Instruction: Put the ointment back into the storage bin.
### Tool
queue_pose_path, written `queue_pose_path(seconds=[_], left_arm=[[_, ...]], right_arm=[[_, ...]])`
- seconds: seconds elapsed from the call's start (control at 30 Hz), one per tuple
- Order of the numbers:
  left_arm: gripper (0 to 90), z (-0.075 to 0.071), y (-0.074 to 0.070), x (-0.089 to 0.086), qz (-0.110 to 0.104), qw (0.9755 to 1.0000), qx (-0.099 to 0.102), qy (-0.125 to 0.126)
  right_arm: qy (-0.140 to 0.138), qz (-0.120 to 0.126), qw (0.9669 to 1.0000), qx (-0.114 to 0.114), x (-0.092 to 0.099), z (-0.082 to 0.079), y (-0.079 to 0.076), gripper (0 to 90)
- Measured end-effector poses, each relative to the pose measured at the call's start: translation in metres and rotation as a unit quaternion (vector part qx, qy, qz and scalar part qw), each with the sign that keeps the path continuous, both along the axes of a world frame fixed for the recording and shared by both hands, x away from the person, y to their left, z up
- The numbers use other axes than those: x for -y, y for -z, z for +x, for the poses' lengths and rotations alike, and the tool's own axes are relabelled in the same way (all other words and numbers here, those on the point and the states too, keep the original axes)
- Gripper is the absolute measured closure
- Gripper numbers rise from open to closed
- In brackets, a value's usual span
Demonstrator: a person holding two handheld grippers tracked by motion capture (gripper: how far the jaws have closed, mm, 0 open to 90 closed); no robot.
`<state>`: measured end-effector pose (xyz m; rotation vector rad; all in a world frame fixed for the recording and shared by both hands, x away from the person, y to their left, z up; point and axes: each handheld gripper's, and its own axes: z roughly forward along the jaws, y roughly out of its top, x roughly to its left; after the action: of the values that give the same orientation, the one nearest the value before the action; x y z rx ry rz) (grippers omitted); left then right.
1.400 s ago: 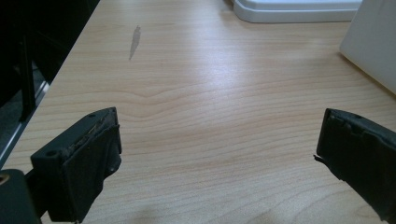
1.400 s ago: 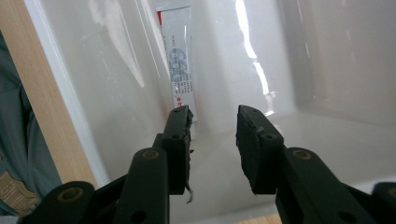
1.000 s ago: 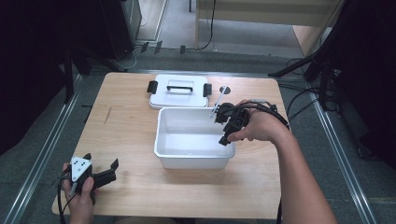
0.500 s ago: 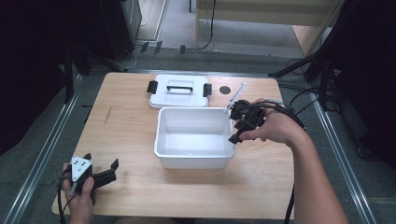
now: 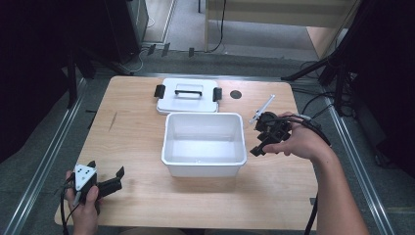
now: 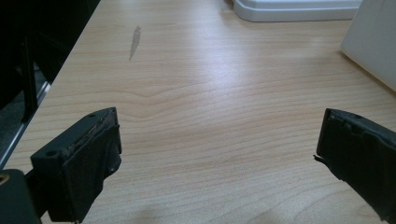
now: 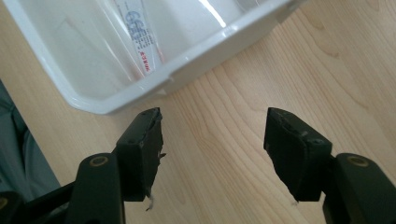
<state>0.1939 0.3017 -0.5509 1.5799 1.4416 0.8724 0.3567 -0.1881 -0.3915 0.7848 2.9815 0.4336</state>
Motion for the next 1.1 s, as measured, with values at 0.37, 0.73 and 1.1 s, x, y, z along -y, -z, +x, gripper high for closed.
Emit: queue_pose_path(seconds=[0.37,0.73,1.1], left_arm=[[0.6,0.0,0.0,0.0,0.0,1.0,0.0,0.0],[0.6,0.0,0.0,0.0,0.001,1.0,0.0,-0.001],[0.6,0.0,0.0,0.0,0.0,1.0,-0.001,0.0]], right_arm=[[0.074,0.049,0.9959,0.019,0.031,-0.004,0.031,35.1],[0.187,0.104,0.9737,0.078,0.065,-0.017,0.063,30.8],[0.277,0.161,0.9387,0.128,0.097,-0.038,0.096,18.5]])
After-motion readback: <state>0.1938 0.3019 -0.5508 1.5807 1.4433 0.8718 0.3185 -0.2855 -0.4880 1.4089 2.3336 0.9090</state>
